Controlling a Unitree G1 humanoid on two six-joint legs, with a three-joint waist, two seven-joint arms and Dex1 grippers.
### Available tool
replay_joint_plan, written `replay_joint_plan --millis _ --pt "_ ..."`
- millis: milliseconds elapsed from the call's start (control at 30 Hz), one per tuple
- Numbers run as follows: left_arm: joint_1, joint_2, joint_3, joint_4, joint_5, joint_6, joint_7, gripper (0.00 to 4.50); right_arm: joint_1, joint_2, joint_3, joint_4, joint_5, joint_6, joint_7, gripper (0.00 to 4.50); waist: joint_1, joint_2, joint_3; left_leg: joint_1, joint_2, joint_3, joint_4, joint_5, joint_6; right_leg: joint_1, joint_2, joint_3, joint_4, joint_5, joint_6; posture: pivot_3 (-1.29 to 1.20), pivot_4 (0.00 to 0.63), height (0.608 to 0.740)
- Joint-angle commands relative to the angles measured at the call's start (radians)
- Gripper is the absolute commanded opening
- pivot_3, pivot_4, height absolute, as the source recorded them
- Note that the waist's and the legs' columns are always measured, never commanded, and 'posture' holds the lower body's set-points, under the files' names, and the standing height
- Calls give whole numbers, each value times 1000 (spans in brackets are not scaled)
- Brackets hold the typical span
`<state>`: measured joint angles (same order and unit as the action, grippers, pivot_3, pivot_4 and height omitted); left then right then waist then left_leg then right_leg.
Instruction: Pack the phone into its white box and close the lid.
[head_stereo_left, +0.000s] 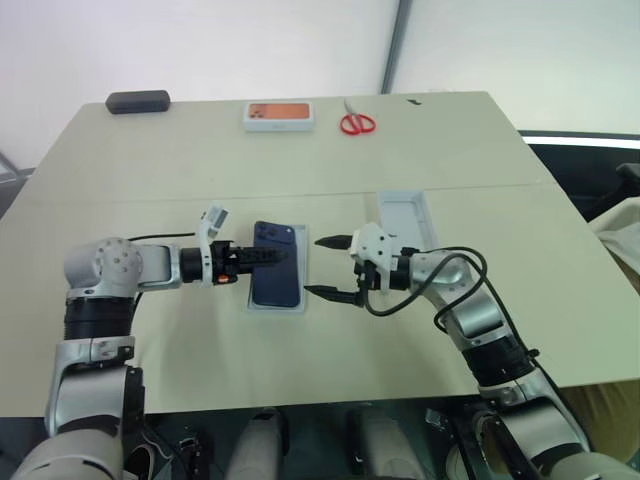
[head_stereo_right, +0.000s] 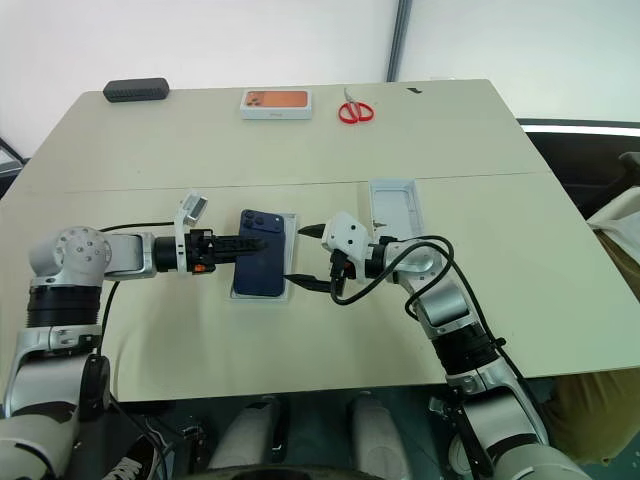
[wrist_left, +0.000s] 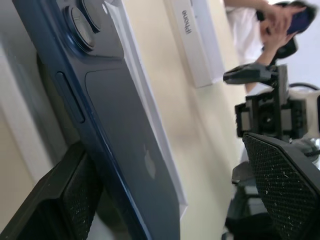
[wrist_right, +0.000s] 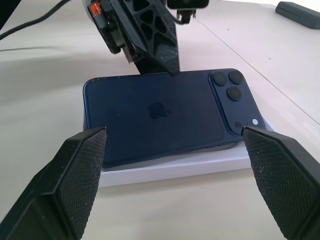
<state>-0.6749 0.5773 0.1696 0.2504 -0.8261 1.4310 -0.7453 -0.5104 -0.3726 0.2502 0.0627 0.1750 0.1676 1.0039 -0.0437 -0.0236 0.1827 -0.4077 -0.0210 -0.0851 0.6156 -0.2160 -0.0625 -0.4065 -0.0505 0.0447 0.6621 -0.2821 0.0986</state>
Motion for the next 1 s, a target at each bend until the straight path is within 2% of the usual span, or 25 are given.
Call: replay_joint_plan --millis 33,267,500,633,700,767,800,900,933,967,1000 --pt "-7 40 -6 -31 18 -36 -26 4422 -14 7 -3 -15 3 -18 -6 4500 0 0 0 0 0 0 0 0 0 0 0 0 0 0 0 0 150 740" --pt "-10 68 -19 -14 64 -122 -42 4422 -20 11 1 -7 -2 -21 -5 4500 1 0 0 0 0 0 0 0 0 0 0 0 0 0 0 0 150 740" --pt "29 114 -18 -57 59 -131 -90 4422 -26 11 2 4 -7 -28 -4 4500 -1 0 0 0 0 0 0 0 0 0 0 0 0 0 0 0 150 740" --pt "95 147 -18 -72 155 -357 -112 4422 -26 -1 -13 11 -15 -21 -16 4500 0 0 0 0 1 0 0 0 0 0 0 1 0 0 0 0 150 740" --pt "92 126 25 -32 161 -403 -81 3897 -24 -3 -28 17 13 -4 -5 4500 2 0 0 0 1 0 0 0 0 -1 0 1 0 0 0 0 150 740" --pt "95 111 47 -25 160 -419 -61 3150 -23 -7 -32 22 12 -4 -10 3974 6 0 0 0 1 0 0 0 0 0 0 1 0 0 0 0 150 740" --pt "104 98 45 -35 182 -455 -38 2545 -26 -8 -27 30 -9 -17 -25 3571 7 0 0 0 1 0 0 0 0 0 -1 1 0 0 0 0 150 740" --pt "138 64 22 -49 263 -610 -4 963 -37 -2 -12 57 -47 -43 -53 2031 9 0 0 0 1 0 0 0 0 0 -2 1 0 0 0 0 150 740" --pt "180 67 -24 -68 328 -735 -31 423 -43 0 -3 72 -71 -63 -71 1498 8 0 0 0 1 1 0 0 0 0 -2 1 0 0 0 0 150 740" --pt "213 58 -47 -81 370 -829 -44 7 -45 6 5 82 -82 -73 -76 962 4 0 0 0 1 1 0 0 0 0 -2 1 0 0 0 0 150 740" --pt "222 25 -26 -79 354 -837 -25 0 -48 14 12 88 -101 -87 -97 443 2 0 0 0 1 2 0 0 0 0 -2 2 0 0 0 0 150 740"
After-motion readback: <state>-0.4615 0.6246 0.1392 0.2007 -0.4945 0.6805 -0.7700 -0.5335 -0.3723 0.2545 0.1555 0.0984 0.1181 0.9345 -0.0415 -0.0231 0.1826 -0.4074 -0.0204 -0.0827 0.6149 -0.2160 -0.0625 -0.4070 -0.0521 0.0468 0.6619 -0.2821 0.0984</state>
